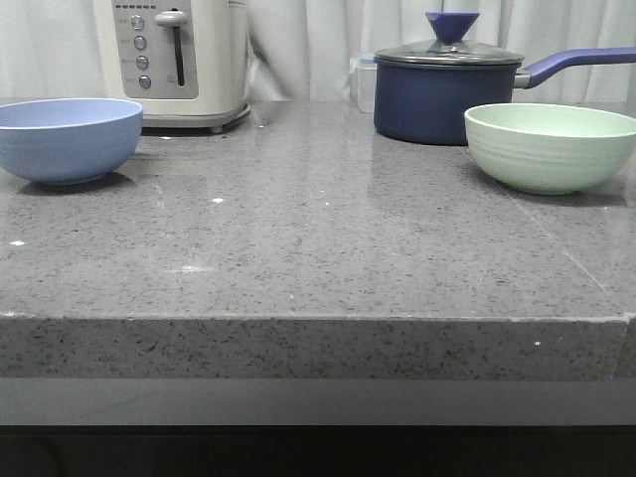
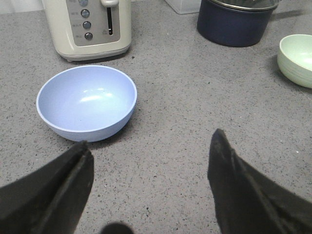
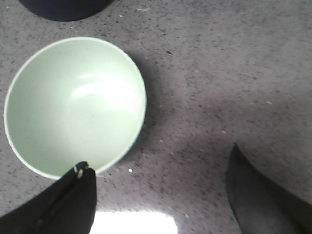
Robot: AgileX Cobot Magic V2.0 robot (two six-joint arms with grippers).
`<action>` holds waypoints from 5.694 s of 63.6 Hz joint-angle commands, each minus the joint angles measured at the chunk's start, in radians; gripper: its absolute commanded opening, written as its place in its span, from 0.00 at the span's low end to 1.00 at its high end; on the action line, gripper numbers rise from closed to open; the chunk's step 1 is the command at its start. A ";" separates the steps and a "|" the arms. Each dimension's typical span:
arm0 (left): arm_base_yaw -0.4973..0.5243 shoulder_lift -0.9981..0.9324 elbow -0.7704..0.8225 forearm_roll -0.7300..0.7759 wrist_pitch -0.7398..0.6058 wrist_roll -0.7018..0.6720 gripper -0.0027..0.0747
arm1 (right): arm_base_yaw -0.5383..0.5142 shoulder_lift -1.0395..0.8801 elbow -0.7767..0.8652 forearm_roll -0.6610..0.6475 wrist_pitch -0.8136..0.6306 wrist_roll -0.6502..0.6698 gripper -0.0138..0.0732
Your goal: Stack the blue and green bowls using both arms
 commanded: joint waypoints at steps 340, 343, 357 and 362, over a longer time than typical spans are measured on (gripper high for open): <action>-0.008 0.005 -0.031 -0.009 -0.079 0.003 0.67 | 0.502 0.246 0.026 0.151 -0.360 -0.272 0.09; -0.008 0.005 -0.031 -0.009 -0.079 0.003 0.67 | 0.502 0.246 0.026 0.151 -0.359 -0.274 0.09; -0.008 0.005 -0.031 -0.009 -0.079 0.003 0.67 | 0.502 0.246 0.026 0.151 -0.365 -0.274 0.08; -0.008 0.005 -0.031 -0.009 -0.077 0.003 0.67 | 0.502 0.246 0.026 0.151 -0.361 -0.274 0.08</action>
